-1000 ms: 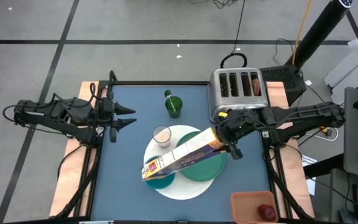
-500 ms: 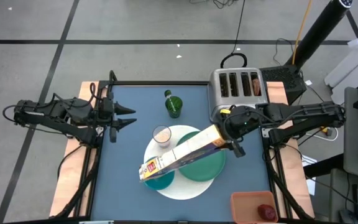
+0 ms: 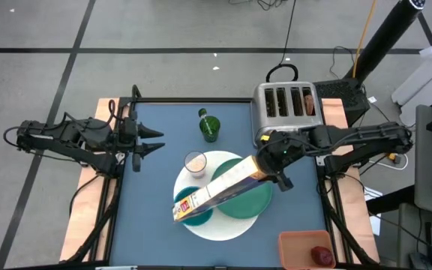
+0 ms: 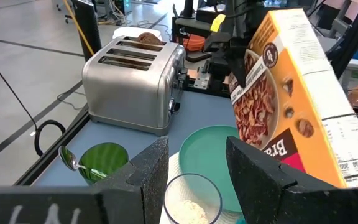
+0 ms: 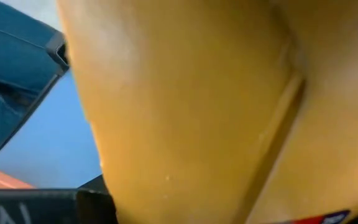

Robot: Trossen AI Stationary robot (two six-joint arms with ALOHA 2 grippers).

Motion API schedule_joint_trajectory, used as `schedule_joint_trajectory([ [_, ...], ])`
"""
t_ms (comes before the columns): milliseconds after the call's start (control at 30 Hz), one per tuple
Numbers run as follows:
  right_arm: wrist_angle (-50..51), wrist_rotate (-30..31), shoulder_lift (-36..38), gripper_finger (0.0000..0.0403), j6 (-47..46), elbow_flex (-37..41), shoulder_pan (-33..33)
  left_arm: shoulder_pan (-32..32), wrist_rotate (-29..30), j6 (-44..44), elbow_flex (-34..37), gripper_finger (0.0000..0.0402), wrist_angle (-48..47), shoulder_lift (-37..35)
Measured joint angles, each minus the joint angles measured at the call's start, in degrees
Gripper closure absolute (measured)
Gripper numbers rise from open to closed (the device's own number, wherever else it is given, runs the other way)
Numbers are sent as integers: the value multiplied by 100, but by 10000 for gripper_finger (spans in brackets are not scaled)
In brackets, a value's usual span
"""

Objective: Arrange a breakfast setting
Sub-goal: Pour the cereal into the blue bowl from the cereal box

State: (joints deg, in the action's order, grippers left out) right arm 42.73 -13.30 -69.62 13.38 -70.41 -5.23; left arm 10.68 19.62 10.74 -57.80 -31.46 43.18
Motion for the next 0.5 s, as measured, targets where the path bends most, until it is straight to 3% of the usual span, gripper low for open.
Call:
schedule_joint_trajectory([
  [500,13,340,8,195,281,-272,4,1,0,1,0,234,0,-1],
])
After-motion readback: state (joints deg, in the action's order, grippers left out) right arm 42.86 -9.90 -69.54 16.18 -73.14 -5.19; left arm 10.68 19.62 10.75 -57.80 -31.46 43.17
